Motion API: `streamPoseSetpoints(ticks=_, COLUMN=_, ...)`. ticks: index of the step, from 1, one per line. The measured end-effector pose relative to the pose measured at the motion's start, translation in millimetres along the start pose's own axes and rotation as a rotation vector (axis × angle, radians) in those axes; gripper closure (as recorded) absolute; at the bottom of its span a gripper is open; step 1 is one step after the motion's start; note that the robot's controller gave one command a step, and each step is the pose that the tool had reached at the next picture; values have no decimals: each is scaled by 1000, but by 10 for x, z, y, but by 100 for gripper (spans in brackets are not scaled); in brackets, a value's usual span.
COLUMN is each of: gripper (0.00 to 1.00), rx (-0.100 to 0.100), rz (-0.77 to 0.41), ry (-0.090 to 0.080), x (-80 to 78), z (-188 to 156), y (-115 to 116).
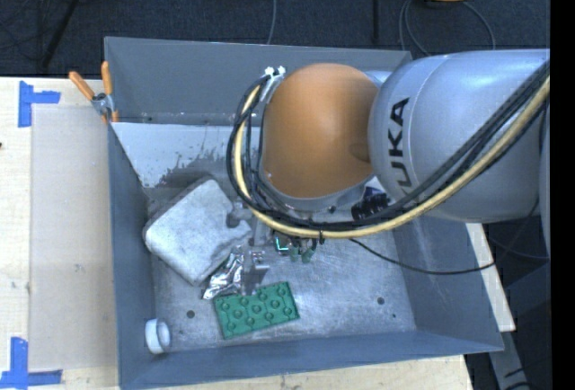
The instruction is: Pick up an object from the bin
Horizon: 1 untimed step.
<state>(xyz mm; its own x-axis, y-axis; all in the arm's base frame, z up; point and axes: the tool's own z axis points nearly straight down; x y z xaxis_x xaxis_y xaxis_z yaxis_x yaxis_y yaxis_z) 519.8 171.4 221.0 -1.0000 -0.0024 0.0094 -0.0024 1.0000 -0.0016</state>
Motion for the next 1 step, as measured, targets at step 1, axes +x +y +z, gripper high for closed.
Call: streamPoseSetpoints(ticks=1, gripper=0, rx=-2, rz=-43, ry=-11, x=298, z=1361, y=-157)
